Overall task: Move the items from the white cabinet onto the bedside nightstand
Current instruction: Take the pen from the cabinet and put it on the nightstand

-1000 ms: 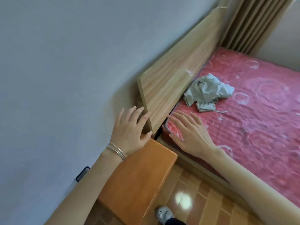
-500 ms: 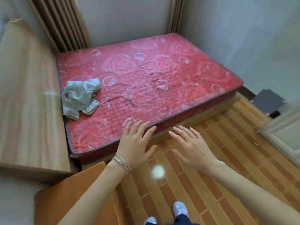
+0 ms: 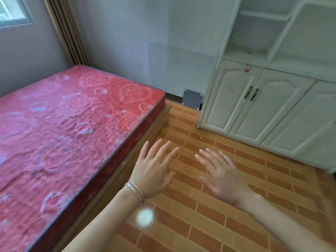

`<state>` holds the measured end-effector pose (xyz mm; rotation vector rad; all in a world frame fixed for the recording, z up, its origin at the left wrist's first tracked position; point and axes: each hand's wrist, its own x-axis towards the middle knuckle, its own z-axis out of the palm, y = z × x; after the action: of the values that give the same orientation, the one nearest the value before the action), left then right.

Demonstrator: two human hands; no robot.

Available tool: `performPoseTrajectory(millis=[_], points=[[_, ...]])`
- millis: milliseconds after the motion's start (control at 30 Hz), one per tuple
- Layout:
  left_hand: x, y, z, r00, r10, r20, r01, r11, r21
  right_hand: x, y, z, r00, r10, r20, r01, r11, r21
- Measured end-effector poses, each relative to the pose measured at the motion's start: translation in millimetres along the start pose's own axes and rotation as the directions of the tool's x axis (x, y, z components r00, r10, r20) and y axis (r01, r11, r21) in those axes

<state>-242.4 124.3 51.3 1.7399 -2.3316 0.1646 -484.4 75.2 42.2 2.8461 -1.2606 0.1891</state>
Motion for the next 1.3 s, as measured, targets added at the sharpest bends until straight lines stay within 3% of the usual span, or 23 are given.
performPoseTrajectory(millis=[167,600,867,1300], points=[[71.2,48.9,8.1,0.993,0.118,-0.025,-0.118,0.992,0.035,-21.7,83.7,-15.7,0.998,0.021,-0.053,-0.02,1.0,0.017],[243.9,163.5,23.3,0.976,0.207,-0.065,-0.204,0.977,0.057,-37.5,266.2,-60.1,0.985,0.07,-0.157,-0.074,0.997,-0.02],[331.0,164.2,48.0,0.964,0.261,-0.043,-0.258,0.964,0.061,-2.5,330.9,-40.5,0.974,0.121,-0.189,-0.128,0.991,-0.025],[559.8,94.7,43.0,0.908,0.385,-0.166,-0.367,0.921,0.129,153.6,464.4,-85.0,0.914,0.22,-0.34,-0.274,0.954,-0.118]])
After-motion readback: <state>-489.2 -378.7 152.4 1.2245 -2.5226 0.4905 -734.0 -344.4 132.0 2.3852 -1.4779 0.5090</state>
